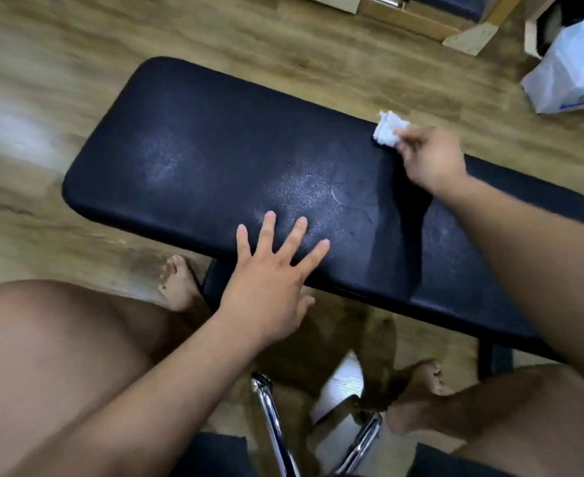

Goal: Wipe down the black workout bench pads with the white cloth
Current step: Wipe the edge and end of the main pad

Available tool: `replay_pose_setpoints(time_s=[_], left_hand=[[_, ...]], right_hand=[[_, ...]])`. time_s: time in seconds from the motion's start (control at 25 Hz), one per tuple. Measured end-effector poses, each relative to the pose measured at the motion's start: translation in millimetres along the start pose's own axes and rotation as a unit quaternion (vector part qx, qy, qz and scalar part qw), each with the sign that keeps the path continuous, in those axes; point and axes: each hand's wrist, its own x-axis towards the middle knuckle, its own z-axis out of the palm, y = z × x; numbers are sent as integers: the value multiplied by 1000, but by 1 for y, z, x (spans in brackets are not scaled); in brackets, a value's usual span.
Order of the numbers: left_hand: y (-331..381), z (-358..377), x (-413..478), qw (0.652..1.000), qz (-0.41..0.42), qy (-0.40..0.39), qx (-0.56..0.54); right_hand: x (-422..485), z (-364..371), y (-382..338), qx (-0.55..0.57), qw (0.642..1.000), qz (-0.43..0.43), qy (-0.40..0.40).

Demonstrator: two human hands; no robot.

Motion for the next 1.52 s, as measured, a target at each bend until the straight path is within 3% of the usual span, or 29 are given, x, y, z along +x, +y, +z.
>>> replay_pose_setpoints(time_s=[0.12, 0.28, 0.4, 0.48, 0.64, 0.84, 0.96, 1.12, 1.28, 1.4, 1.52], left_hand=[[-6, -7, 1, 1000, 13, -5, 19], [-14, -19, 4, 999, 27, 6, 22], [-40, -23, 8, 999, 1, 42, 3], [-61, -18, 12, 999, -9, 42, 21], [-74, -7, 9, 998, 11, 50, 24], [-78, -10, 13, 998, 24, 50, -8], [-91, -15, 8, 997, -22, 53, -49], [-106, -16, 9, 997, -55, 14, -46], [-109, -10, 4, 996, -40, 50, -55], [-118, -11, 4, 993, -53, 60, -90], [-126, -10, 5, 989, -82, 57, -113]], right_hand=[[15, -3, -2, 5, 1000, 24, -12], [-97, 5, -20, 59, 996, -27, 53], [-214, 17, -44, 66, 986, -152, 1], [-232, 27, -40, 39, 973, -224, -25], [-155, 36, -28, 1, 979, -204, 12], [2, 30, -52, 25, 997, -65, 15], [24, 33, -77, 44, 998, 42, 21], [-89, 41, -106, 61, 997, -50, 3], [-212, 53, -136, 29, 987, -134, -79], [-170, 58, -134, -13, 986, -159, -53], [-70, 66, -127, -34, 993, -104, -34]])
